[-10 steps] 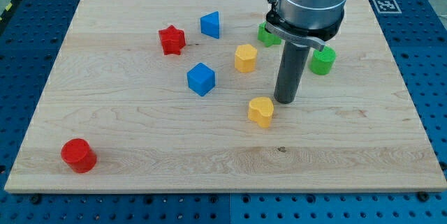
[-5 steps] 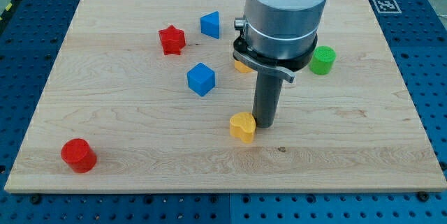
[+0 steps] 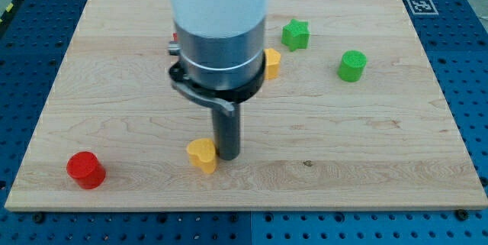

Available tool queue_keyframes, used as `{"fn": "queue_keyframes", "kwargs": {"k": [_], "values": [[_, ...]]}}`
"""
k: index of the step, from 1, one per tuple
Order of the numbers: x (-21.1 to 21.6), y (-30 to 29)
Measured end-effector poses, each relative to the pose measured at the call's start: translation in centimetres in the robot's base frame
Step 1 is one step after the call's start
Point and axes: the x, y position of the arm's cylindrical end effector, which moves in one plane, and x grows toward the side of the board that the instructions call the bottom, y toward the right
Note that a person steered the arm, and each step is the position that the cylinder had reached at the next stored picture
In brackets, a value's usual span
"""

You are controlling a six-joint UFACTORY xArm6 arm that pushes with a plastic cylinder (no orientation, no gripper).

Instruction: Place the yellow heart horizontal right to the red circle

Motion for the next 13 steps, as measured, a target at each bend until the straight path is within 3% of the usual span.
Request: {"fn": "queue_keyframes", "kwargs": {"k": [2,10,13], "values": [[0.1,-4.6],[5.3,-5.2],[5.5,-9.1]]}}
